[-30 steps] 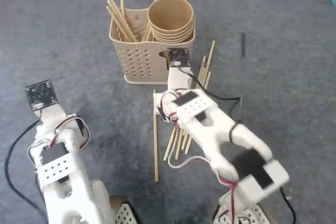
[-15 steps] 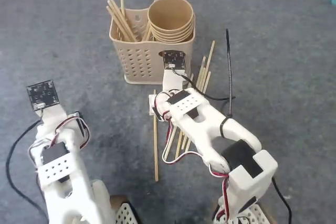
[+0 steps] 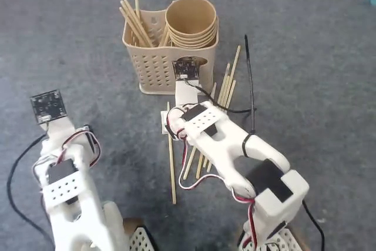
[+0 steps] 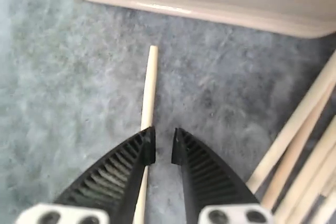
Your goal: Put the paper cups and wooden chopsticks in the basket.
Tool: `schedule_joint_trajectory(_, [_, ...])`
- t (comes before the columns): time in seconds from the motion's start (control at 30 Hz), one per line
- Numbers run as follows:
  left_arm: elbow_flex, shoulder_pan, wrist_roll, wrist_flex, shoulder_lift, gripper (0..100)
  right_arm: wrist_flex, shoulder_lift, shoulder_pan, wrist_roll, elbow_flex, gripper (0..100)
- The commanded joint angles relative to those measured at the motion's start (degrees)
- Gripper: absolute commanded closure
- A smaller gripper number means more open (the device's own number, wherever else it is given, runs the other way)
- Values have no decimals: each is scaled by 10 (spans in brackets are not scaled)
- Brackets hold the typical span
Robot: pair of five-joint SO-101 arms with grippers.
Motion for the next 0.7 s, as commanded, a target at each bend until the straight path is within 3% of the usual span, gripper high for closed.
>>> schedule_joint_trajectory(0.0, [-12,-4,0,-17,-12,834,31,-73,-16,-5,-26,931])
schedule_joint_trajectory(0.23, [-12,-4,0,-17,-12,834,40,-65,-22,-6,-27,931])
schedule_joint_trajectory(0.53, [-12,-4,0,-17,-12,834,-56,47,-20,-4,-33,935])
schedule_joint_trajectory(0.67, [-11,-4,0,-17,-12,834,-34,53,-20,-4,-46,946])
